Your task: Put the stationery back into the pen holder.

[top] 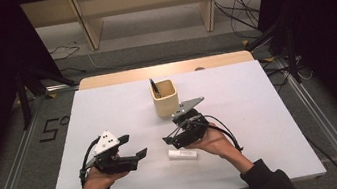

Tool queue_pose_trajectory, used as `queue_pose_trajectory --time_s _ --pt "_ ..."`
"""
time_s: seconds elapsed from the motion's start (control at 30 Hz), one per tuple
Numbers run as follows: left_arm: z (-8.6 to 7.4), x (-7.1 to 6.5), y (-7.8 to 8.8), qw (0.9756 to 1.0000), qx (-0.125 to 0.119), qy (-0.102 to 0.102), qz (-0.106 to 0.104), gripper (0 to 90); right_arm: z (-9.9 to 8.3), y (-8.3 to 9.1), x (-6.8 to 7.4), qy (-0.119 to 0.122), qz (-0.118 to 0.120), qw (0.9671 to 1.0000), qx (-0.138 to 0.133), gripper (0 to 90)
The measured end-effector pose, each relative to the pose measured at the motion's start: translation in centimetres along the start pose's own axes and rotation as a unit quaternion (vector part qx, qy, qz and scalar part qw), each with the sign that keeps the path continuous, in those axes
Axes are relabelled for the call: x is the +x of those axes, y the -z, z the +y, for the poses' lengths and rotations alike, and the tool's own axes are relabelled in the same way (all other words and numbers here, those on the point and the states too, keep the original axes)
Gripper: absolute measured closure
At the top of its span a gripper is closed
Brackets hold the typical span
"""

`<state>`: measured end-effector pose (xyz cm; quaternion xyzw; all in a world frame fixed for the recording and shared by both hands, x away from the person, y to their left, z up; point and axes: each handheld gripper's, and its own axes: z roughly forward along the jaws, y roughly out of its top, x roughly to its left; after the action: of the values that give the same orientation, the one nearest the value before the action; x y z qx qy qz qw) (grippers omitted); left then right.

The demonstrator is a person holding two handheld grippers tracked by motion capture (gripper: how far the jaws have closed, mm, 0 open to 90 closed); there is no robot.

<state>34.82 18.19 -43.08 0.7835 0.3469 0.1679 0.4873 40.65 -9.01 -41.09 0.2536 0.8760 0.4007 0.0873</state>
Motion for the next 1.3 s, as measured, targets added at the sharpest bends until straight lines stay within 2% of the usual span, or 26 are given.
queue_pose_trajectory --time_s 0.27,0.53,0.77,0.97,1.0,1.3 --pt "-0.1 0.0 0.3 1.0 -0.005 0.002 0.004 18.7 -0.7 -1.1 0.9 0.035 0.007 0.9979 0.054 26.6" --pt "-0.2 -0.1 0.4 0.9999 -0.012 0.005 0.004 18.7 -1.5 -2.4 1.2 0.057 0.018 0.9928 0.104 28.4" --pt "-0.1 -0.2 0.5 0.9999 -0.015 0.004 0.004 18.6 -1.8 -3.2 1.5 0.076 0.022 0.9878 0.134 31.5" --pt "-0.1 -0.1 0.6 0.9997 -0.02 0.008 0.007 18.5 -2.1 -3.8 1.4 0.082 0.031 0.9832 0.16 35.5" --pt "-0.1 -0.1 0.6 0.9998 -0.019 0.007 0.007 18.5 -2.2 -3.9 1.5 0.076 0.03 0.9832 0.163 36.8" --pt "-0.1 -0.1 0.5 0.9997 -0.023 0.007 0.007 18.5 -2.5 -4.5 1.2 0.09 0.04 0.9783 0.182 43.5"
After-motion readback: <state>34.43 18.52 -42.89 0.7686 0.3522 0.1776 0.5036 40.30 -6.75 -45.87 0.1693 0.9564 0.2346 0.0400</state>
